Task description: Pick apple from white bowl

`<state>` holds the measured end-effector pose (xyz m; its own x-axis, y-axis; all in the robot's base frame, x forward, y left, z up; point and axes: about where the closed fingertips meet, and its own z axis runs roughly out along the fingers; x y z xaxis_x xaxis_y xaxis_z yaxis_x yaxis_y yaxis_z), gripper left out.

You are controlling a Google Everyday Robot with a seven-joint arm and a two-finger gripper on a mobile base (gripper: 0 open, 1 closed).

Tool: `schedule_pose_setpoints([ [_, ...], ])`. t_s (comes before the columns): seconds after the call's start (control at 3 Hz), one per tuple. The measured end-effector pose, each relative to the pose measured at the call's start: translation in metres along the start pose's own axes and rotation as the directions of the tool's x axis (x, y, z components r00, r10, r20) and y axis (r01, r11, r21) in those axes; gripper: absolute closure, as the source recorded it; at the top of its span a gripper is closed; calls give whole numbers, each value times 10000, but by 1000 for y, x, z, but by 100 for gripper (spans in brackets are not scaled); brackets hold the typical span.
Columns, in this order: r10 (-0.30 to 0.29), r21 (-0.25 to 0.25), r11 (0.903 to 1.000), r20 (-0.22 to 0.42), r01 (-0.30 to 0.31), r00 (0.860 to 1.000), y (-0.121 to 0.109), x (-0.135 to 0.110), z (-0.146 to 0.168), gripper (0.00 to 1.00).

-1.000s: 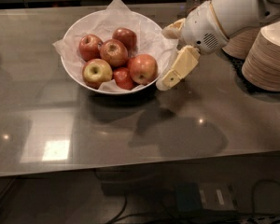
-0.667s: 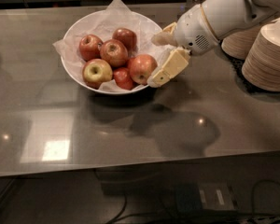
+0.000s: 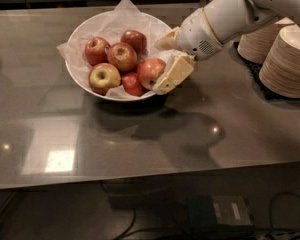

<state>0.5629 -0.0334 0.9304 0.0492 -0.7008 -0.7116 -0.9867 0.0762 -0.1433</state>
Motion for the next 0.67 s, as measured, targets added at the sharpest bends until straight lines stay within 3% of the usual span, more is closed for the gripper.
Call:
schedule_pose_setpoints([
  [0.67,47,-396,9992,16,-46,10000,-10,5,20,19],
])
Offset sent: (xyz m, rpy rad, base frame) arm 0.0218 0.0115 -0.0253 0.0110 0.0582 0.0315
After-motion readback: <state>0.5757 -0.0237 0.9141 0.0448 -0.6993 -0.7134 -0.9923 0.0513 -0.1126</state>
